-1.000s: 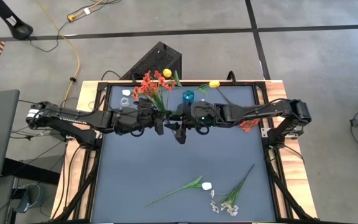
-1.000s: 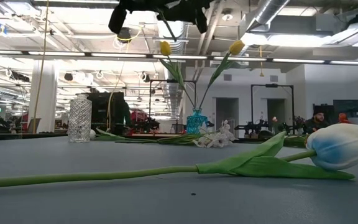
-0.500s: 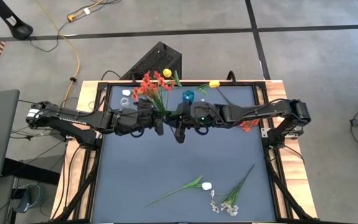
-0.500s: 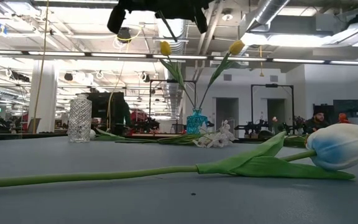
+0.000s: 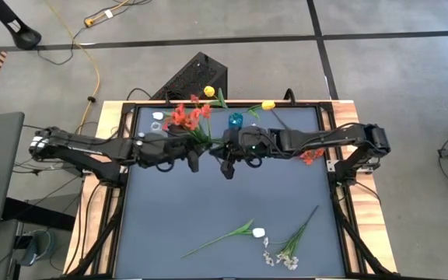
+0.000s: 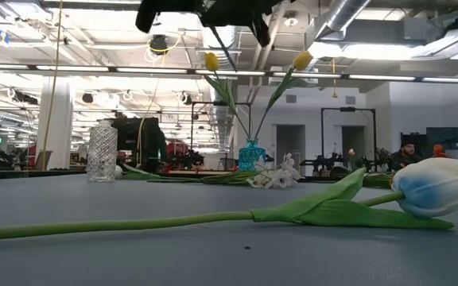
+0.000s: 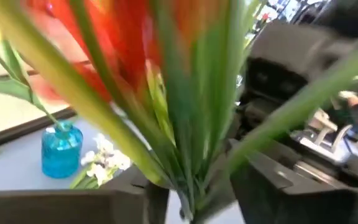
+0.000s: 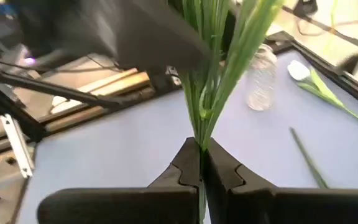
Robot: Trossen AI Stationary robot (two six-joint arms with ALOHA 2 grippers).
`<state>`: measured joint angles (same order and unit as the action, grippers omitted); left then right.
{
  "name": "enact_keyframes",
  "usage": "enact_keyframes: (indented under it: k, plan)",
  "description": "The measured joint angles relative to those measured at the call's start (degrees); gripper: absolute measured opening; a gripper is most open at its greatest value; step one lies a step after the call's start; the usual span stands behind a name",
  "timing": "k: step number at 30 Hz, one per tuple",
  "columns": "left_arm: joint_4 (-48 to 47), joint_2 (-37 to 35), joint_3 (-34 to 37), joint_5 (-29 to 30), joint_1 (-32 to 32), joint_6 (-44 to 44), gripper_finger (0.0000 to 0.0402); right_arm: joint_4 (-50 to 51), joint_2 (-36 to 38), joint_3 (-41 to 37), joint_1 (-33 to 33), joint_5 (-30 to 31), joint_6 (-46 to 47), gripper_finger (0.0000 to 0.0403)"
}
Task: Sort flowers into vase by color
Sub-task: Put the bottom orange flowers into the blue vase
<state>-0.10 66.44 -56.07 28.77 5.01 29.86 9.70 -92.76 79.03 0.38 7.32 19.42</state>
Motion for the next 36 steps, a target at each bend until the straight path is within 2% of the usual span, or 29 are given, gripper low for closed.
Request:
enact_keyframes:
  k: [3,6,10,13,17,22,26,28,31,36]
  plan:
    - [-5.01,-3.5,0.0,-1.58,-0.66,0.3,0.0179,1.08,1.51,-0.01,-1.49,0.01,0.03,0.0028]
    - [-11.8,-7.02,0.0,-6.64,-1.83,2.49,0.0203,2.59,3.67,-0.39,-3.19,0.08,-0.14,0.0028]
    - [-16.67,-10.3,0.0,-13.98,-1.82,3.77,0.0212,0.39,7.92,-3.93,-6.65,0.06,-0.42,0.0028]
    - [-15.75,-11.24,-0.02,-16.13,-0.37,3.64,0.0213,-4.93,11.1,-8.79,-10.46,0.05,-0.36,0.0028]
    - [-16.35,-11.12,0.0,-15.03,1.71,2.38,0.0213,-17.38,14.16,-14.27,-16.28,-3.12,0.21,0.0028]
    - [-18.5,-9.29,0.0,-12.87,3.72,2.84,0.0213,-31.48,15.88,-14.7,-24.16,-9.79,2.08,0.0028]
    - [-18.43,-6.51,-0.02,-12.09,4.89,3.07,0.0213,-33.72,15.42,-14.74,-31.21,-11.6,2.62,0.0028]
    - [-18.47,-4.79,-0.01,-11.33,5.24,3.79,0.0213,-33.7,14.28,-14.72,-34.95,-12.61,3.04,0.0028]
    - [-18.33,-2.2,-0.02,-10.97,5.58,4.38,0.0213,-36.05,10.06,-14.72,-39.79,-17.36,5.29,0.0028]
    - [-17.87,1.12,-0.01,-11.38,5.59,5.51,0.0213,-41.57,1.43,-14.76,-42.56,-23.38,6.34,0.0028]
